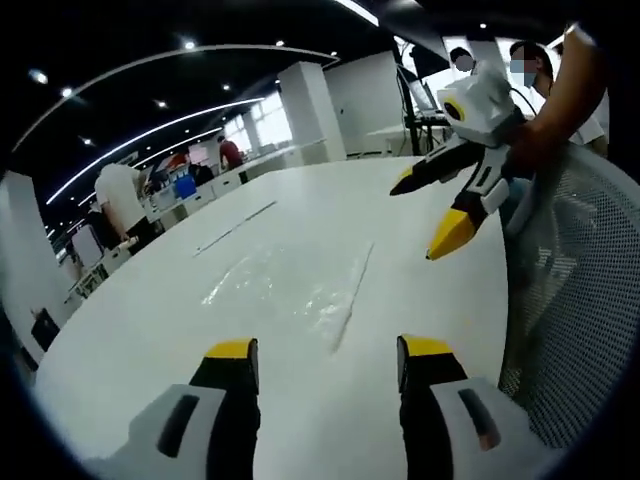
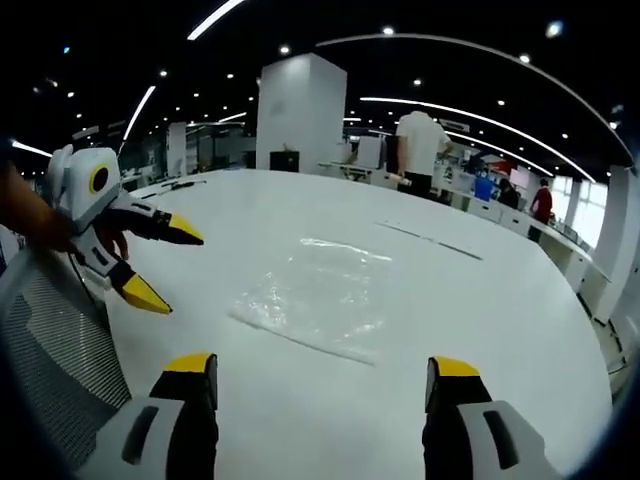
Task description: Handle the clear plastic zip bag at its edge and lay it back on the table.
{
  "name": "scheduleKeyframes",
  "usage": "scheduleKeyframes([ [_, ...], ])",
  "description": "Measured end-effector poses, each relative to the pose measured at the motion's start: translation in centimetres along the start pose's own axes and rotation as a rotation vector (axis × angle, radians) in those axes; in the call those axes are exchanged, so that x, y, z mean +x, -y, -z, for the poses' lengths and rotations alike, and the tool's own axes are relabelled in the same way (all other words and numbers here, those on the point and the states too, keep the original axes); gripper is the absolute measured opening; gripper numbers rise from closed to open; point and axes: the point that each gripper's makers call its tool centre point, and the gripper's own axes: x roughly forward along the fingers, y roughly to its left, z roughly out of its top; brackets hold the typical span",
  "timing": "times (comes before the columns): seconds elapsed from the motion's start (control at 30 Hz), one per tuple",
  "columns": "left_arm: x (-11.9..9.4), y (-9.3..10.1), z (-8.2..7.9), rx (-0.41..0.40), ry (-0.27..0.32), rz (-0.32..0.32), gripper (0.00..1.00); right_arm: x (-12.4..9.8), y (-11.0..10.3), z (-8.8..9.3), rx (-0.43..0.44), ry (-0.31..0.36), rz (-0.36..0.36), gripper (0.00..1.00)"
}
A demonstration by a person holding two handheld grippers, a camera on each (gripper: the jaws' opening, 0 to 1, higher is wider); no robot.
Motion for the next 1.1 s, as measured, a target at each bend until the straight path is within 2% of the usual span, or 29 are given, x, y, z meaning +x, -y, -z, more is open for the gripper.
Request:
scheduleKeyframes([
  [0.1, 0.6, 0.1, 0.1, 0.035, -0.013, 0.02, 0.51, 0.2, -0.1, 0.2, -0.01, -0.007, -0.007, 0.85],
  [0.2, 1.0, -0.2, 0.2, 0.103, -0.047, 0.024, 0.5, 0.3, -0.1, 0.5, -0.019, -0.015, -0.01, 0.84],
  [0.4, 2.0, -0.8, 0.4, 0.148, -0.082, 0.062, 0.43, 0.2, 0.1, 0.2, -0.017, -0.011, 0.001, 0.83],
  [0.7, 3.7, -0.2, 0.2, 0.228, -0.119, 0.145, 0.35, -0.1, 0.5, 0.0, -0.01, -0.006, 0.019, 0.81],
  [0.83, 4.5, 0.0, 0.2, 0.291, -0.141, 0.172, 0.33, -0.1, 0.7, 0.1, -0.012, -0.011, 0.026, 0.8],
  [1.1, 5.9, 0.5, 0.7, 0.273, -0.176, 0.237, 0.34, -0.2, 1.0, 0.0, -0.006, -0.013, 0.039, 0.78],
])
